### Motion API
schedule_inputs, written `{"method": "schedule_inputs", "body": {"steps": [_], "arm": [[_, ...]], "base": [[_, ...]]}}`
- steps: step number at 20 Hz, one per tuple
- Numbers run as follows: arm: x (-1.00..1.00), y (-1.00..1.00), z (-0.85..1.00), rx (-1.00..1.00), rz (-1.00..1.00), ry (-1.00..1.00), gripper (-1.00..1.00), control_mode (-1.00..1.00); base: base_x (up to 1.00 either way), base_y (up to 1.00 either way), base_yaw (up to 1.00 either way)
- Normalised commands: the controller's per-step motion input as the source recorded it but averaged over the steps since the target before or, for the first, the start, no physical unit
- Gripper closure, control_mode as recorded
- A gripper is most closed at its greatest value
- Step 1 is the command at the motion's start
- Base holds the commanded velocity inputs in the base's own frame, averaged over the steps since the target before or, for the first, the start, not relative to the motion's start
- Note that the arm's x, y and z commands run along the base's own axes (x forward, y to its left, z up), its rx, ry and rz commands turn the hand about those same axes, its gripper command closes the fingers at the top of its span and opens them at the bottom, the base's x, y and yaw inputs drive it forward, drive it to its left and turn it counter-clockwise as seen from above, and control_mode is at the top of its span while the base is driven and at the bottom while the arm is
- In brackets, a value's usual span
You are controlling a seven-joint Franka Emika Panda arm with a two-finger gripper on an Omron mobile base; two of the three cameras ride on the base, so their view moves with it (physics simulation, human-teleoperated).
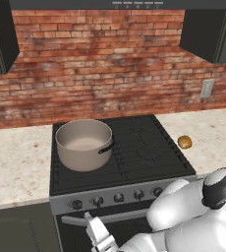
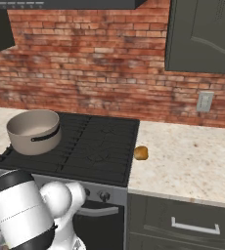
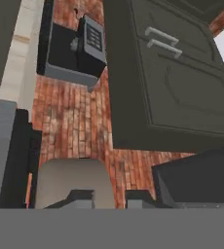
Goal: Turn on the burner for the pot on the stove. Wait thirty seconds for the pot to heat up. Then add the potato to the pot.
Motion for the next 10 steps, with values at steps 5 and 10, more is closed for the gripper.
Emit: {"method": "schedule_inputs", "body": {"steps": [5,10], "arm": [[-0.81,-0.39,0.91,0.14,-0.03,-0.01,-1.00,-1.00],[-0.74,-0.28,0.96,0.28,-0.03,0.00,-1.00,-1.00]], "base": [[0.00,0.00,0.00],[0.00,0.00,0.00]]}}
